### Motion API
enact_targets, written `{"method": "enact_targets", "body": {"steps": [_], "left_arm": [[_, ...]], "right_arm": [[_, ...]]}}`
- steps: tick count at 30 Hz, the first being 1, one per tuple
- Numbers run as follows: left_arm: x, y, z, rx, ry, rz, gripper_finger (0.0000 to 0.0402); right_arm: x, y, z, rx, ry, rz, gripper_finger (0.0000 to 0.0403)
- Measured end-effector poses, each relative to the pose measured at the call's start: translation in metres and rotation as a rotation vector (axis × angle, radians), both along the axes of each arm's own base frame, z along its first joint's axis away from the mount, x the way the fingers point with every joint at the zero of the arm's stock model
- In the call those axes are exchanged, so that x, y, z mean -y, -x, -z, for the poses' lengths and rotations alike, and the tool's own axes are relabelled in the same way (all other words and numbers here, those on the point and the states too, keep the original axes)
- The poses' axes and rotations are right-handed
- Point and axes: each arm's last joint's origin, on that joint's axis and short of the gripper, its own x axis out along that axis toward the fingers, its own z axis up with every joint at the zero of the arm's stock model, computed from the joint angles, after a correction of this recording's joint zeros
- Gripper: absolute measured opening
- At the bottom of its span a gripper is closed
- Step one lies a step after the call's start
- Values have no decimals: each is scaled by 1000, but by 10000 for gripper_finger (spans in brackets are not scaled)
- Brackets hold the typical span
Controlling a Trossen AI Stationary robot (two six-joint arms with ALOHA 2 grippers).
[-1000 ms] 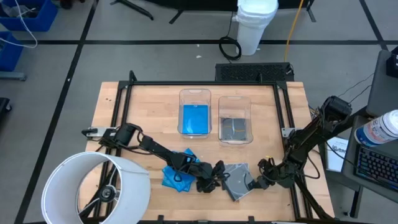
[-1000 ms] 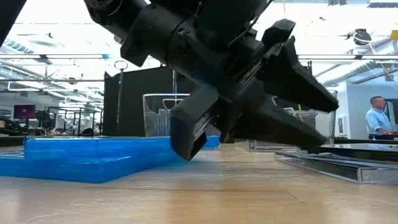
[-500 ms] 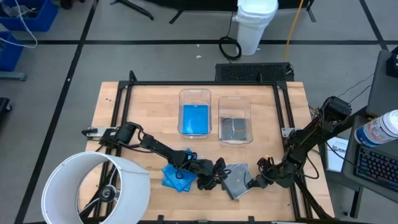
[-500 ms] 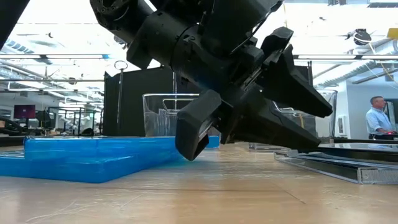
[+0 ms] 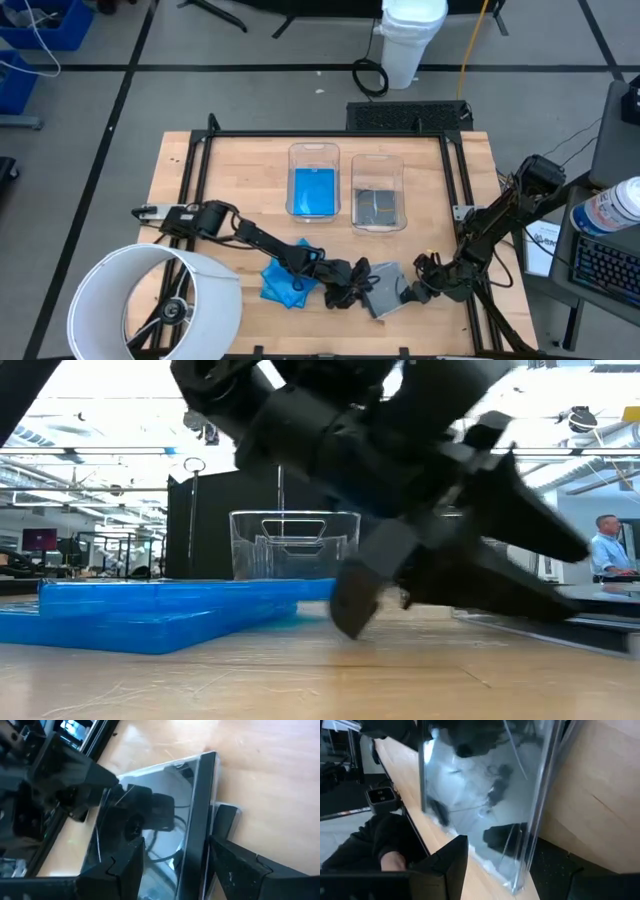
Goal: Pick & place jewel cases by type
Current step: Put the black CD case into the right transparent bin
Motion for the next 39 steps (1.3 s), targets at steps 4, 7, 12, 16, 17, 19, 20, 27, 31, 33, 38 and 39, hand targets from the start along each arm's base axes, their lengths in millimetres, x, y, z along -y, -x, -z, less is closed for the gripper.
{"method": "enact_targets", "body": {"steps": [4,7,12,16,17,19,20,27,31,33,38,39], "left_arm": [[6,-9,1,-34,-21,-11,227],[5,-11,-1,-41,-20,-24,227],[6,-13,-4,-48,-48,-27,227],[5,-13,-4,-50,-47,-29,227],[5,-13,-4,-51,-45,-31,227],[5,-13,-4,-50,-50,-41,227],[7,-12,-4,-48,-57,-46,227],[10,-11,-4,-46,-75,-57,227],[10,-11,-4,-46,-73,-58,227],[10,-11,-4,-47,-73,-58,227],[12,-11,-6,-31,-89,-86,227],[13,-10,-7,-29,-101,-99,227]], "right_arm": [[0,0,0,1,4,-12,183],[0,0,0,2,6,-15,183],[-1,0,-1,16,2,-31,182],[-3,0,-2,21,-5,-45,168],[-3,0,-2,24,-8,-48,163],[-4,0,-4,29,-27,-57,154],[-5,0,-5,33,-42,-60,149],[-7,-1,-15,85,-94,-81,127],[-7,-1,-19,91,-106,-109,123],[-7,-1,-20,95,-105,-113,120],[-8,0,-20,81,-117,-131,103],[-8,0,-20,81,-118,-132,98]]}}
